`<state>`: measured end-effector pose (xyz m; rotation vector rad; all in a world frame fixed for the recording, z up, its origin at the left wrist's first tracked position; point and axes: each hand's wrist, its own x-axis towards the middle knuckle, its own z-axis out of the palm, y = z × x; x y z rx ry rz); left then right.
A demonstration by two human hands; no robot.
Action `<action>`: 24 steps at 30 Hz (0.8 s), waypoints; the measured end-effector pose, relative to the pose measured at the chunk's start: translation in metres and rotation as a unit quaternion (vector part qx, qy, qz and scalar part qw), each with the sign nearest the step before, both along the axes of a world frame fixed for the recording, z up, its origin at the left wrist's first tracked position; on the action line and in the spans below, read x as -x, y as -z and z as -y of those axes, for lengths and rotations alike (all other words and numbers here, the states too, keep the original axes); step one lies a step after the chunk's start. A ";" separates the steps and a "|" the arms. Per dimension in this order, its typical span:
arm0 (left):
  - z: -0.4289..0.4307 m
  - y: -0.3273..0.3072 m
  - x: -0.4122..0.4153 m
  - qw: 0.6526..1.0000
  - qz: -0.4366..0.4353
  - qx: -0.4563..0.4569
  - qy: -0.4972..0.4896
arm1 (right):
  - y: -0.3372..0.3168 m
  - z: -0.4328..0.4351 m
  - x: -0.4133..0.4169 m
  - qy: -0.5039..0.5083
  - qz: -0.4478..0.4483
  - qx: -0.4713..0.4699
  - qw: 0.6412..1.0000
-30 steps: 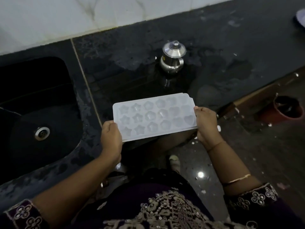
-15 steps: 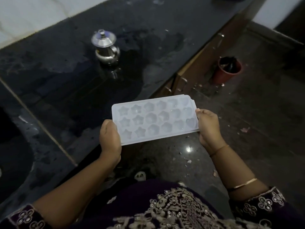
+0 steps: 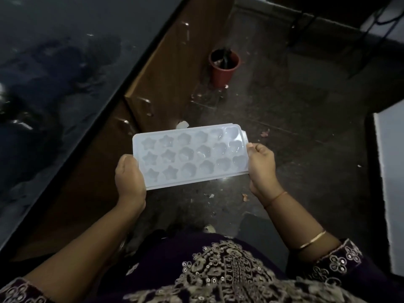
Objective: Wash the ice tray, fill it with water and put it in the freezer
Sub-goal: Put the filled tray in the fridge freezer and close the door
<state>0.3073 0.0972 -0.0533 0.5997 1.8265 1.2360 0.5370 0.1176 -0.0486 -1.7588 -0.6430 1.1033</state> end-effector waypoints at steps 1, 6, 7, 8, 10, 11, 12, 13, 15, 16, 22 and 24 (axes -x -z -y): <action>-0.004 0.002 -0.012 1.000 -0.004 -0.001 0.009 | 0.001 0.001 -0.012 0.010 0.003 0.001 1.000; -0.024 0.006 -0.065 0.996 -0.003 0.005 0.089 | 0.004 0.007 -0.068 0.069 0.006 0.005 0.998; -0.029 0.008 -0.074 0.994 0.005 0.006 0.107 | 0.004 0.008 -0.078 0.083 0.006 0.007 0.996; -0.033 0.010 -0.083 0.992 0.012 0.009 0.123 | 0.004 0.010 -0.088 0.099 0.007 0.012 0.995; -0.042 0.010 -0.100 0.988 0.020 0.017 0.151 | 0.004 0.014 -0.105 0.132 0.008 0.019 0.991; -0.047 0.009 -0.110 0.986 0.026 0.018 0.166 | 0.004 0.017 -0.113 0.148 0.007 0.019 0.989; -0.051 0.007 -0.120 0.983 0.031 0.015 0.180 | 0.004 0.020 -0.120 0.162 0.007 0.020 0.987; -0.056 0.006 -0.129 0.980 0.038 0.014 0.193 | 0.004 0.022 -0.127 0.176 0.007 0.022 0.984; -0.065 -0.002 -0.147 0.973 0.056 0.010 0.223 | 0.004 0.028 -0.137 0.210 0.001 0.023 0.978; -0.070 -0.003 -0.154 0.970 0.061 0.016 0.236 | 0.004 0.030 -0.142 0.229 -0.004 0.021 0.973; -0.110 0.002 -0.196 0.943 0.073 0.052 0.321 | -0.002 0.038 -0.165 0.336 -0.003 0.014 0.942; -0.121 -0.005 -0.215 0.925 0.075 0.050 0.369 | -0.005 0.039 -0.174 0.372 0.009 0.011 0.928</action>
